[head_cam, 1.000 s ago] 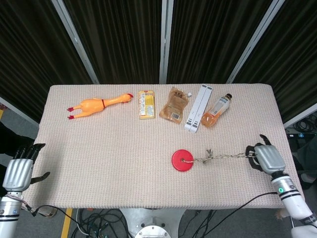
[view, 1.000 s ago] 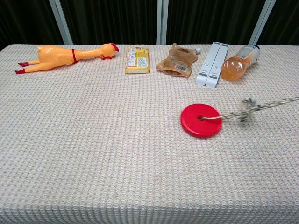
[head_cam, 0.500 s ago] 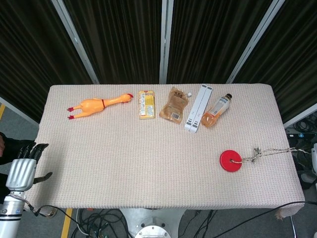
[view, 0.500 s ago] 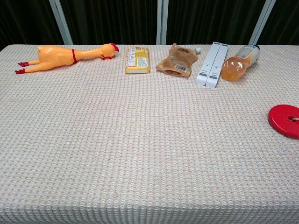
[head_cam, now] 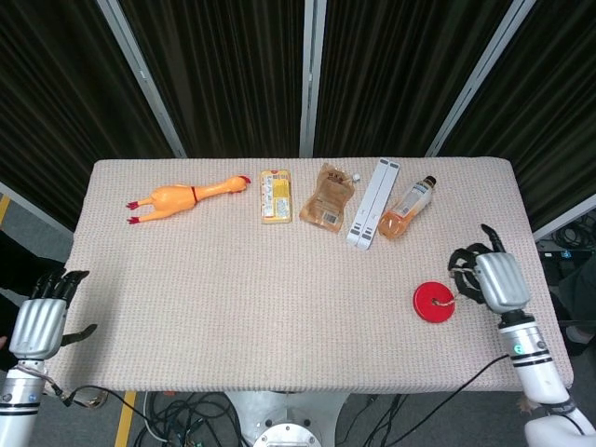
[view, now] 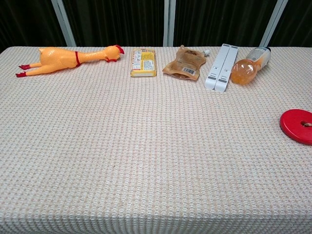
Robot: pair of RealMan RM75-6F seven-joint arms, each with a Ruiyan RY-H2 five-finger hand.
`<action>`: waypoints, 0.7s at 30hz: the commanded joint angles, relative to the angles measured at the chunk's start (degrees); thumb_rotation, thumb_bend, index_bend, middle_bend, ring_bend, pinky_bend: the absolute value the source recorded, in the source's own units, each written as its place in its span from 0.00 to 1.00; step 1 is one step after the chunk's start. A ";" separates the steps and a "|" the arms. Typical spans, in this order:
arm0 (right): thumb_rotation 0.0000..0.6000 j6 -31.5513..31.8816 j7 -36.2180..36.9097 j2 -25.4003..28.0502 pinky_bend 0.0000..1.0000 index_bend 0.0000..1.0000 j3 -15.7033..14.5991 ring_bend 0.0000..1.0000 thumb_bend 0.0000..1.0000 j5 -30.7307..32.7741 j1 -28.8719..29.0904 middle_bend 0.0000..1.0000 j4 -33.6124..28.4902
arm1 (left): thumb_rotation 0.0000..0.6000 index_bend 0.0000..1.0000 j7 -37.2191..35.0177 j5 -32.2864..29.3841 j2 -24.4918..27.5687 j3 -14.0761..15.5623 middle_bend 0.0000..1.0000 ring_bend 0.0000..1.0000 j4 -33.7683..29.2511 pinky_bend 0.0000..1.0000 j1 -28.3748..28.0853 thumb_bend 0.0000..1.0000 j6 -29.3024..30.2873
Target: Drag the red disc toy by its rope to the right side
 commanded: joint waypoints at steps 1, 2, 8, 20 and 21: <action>1.00 0.17 -4.21 -3.60 0.00 1.00 1.32 0.39 0.53 -2.36 2.24 0.94 -2.38 | 1.00 0.17 -0.35 -0.06 -0.17 0.07 0.17 0.10 0.40 0.14 0.08 0.02 -0.01; 1.00 -0.68 -5.16 -4.08 0.00 0.99 0.94 0.39 0.52 -2.45 2.50 0.94 -2.47 | 1.00 0.17 -0.47 -0.05 -0.21 0.06 0.17 0.10 0.52 0.14 0.09 0.02 0.01; 1.00 -14.07 -8.26 -0.45 0.00 0.14 -4.70 0.04 0.07 -1.74 5.24 0.19 -3.90 | 1.00 0.17 -1.02 -0.03 -0.29 0.08 0.17 0.10 1.00 0.14 0.14 0.02 0.07; 1.00 -3.83 -3.75 1.71 0.00 0.00 -5.17 0.00 0.00 -5.16 -0.86 0.00 -1.74 | 1.00 0.17 -0.77 0.28 -0.17 0.10 0.17 0.10 0.65 0.14 0.12 0.02 0.36; 1.00 -1.33 -4.08 1.75 0.00 0.00 -5.56 0.00 0.00 -5.88 -2.41 0.00 -1.05 | 1.00 0.17 -0.77 0.32 -0.12 0.06 0.17 0.10 0.54 0.14 0.11 0.02 0.45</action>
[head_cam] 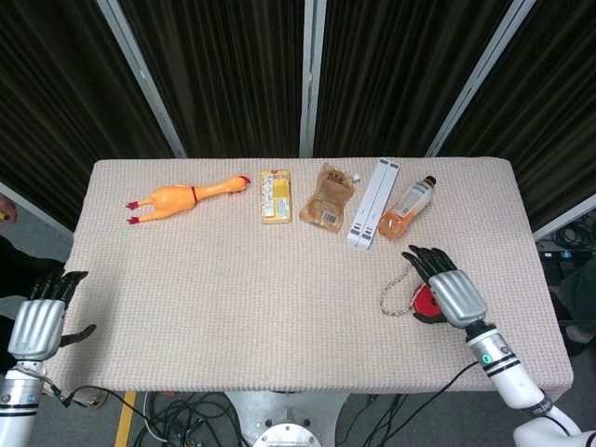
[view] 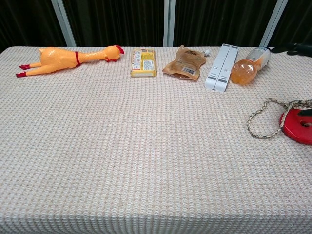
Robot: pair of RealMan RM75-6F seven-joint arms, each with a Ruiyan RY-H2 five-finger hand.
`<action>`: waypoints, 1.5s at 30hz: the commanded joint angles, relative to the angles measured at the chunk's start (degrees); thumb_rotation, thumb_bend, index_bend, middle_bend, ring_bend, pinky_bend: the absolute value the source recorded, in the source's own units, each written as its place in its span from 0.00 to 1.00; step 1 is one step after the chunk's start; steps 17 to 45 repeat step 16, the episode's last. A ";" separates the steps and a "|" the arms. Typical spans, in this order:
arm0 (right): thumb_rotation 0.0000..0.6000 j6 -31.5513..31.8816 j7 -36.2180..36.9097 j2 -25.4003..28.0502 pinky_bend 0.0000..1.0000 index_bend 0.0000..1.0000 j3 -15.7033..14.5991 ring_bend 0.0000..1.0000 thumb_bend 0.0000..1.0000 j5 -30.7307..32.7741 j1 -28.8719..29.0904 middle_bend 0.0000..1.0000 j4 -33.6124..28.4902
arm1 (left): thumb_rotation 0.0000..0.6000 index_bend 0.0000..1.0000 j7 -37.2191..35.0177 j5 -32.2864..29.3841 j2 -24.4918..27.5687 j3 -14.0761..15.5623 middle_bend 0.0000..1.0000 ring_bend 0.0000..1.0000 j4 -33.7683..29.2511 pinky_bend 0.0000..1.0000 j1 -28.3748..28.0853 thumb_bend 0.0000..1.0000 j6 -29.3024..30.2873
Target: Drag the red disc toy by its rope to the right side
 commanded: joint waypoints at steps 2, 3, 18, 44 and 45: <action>1.00 9.91 -0.70 0.97 0.00 0.00 -1.98 0.00 0.00 -2.72 -6.58 0.00 2.93 | 1.00 0.17 -0.01 0.17 0.09 -0.14 0.17 0.10 -0.32 0.14 -0.04 0.02 0.28; 1.00 12.19 -2.09 0.35 0.00 0.00 -2.31 0.00 0.00 -2.58 -8.41 0.00 4.15 | 1.00 0.17 0.05 0.27 0.17 -0.21 0.17 0.10 -0.53 0.14 -0.08 0.02 0.41; 1.00 21.15 -3.85 -5.81 0.00 0.00 -1.58 0.00 0.01 4.29 -20.39 0.00 17.19 | 1.00 0.17 -0.30 1.38 1.03 -0.13 0.17 0.10 -1.35 0.14 -0.16 0.02 1.32; 1.00 21.15 -3.85 -5.81 0.00 0.00 -1.58 0.00 0.01 4.29 -20.39 0.00 17.19 | 1.00 0.17 -0.30 1.38 1.03 -0.13 0.17 0.10 -1.35 0.14 -0.16 0.02 1.32; 1.00 21.15 -3.85 -5.81 0.00 0.00 -1.58 0.00 0.01 4.29 -20.39 0.00 17.19 | 1.00 0.17 -0.30 1.38 1.03 -0.13 0.17 0.10 -1.35 0.14 -0.16 0.02 1.32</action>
